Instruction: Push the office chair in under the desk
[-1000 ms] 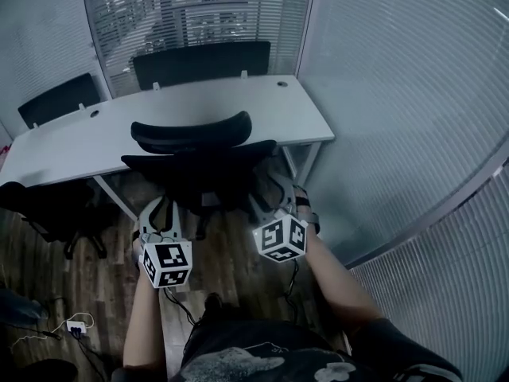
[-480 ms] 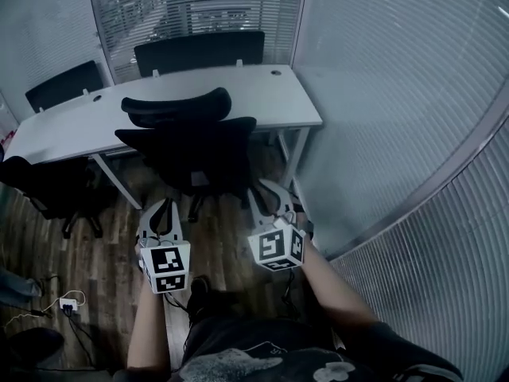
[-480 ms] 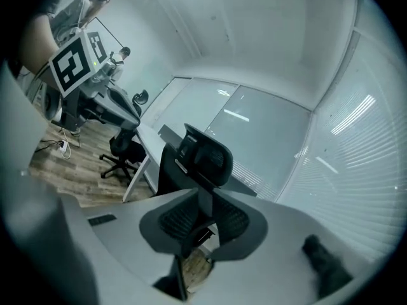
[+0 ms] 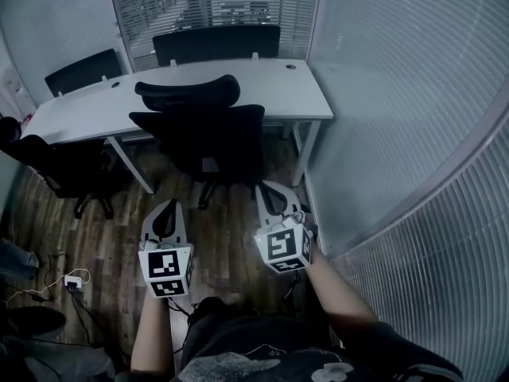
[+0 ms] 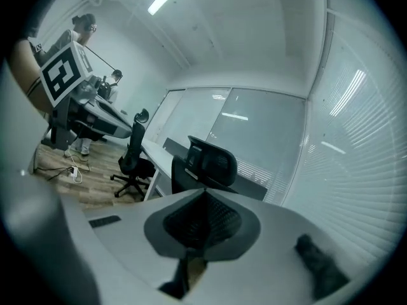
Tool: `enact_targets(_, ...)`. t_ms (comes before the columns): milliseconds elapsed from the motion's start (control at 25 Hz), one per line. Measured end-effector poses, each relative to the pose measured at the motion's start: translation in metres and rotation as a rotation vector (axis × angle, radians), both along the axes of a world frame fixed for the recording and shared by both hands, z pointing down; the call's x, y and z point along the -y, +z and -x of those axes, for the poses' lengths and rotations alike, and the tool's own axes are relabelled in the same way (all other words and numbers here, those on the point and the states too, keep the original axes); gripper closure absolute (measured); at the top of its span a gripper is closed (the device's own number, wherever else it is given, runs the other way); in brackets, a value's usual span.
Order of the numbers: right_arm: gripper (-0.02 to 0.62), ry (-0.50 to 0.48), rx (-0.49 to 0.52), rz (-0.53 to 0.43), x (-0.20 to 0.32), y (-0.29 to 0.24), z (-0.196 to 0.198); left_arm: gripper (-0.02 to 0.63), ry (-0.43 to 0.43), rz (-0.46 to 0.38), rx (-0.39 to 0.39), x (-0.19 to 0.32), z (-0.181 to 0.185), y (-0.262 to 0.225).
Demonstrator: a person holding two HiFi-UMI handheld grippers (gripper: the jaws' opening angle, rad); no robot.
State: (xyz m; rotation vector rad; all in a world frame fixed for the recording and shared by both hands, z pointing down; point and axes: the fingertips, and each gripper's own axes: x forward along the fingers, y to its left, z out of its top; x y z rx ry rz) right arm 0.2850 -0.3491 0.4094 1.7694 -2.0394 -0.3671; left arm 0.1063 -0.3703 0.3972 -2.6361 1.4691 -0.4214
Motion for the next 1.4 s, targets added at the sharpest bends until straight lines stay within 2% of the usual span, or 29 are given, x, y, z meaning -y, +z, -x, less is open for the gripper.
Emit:
enact_targets(160, 0.572, -0.008, 0.009, 0.019, -0.006, 0.011, 0.008, 0.591, -0.014, 0.001, 0.013, -0.011, 0.011, 0.005)
enact_targets(320, 0.572, -0.032, 0.028, 0.016, -0.011, 0.013, 0.021, 0.591, -0.041, -0.002, -0.015, -0.021, 0.027, 0.001)
enact_targets(640, 0.572, -0.056, 0.026, -0.003, -0.030, -0.009, 0.061, 0.591, -0.112, 0.018, -0.045, -0.061, 0.082, 0.001)
enact_targets(920, 0.572, -0.074, 0.033, 0.029, -0.080, 0.000, 0.095, 0.591, -0.117, 0.015, -0.055, -0.117, 0.117, 0.002)
enact_targets(1160, 0.572, -0.085, 0.151, 0.051, -0.123, -0.004, 0.116, 0.592, -0.117, 0.016, -0.044, -0.170, 0.136, 0.004)
enact_targets(1400, 0.572, -0.101, 0.130, 0.034, -0.182, -0.006, 0.142, 0.591, -0.123, -0.022, -0.012, -0.231, 0.159, 0.003)
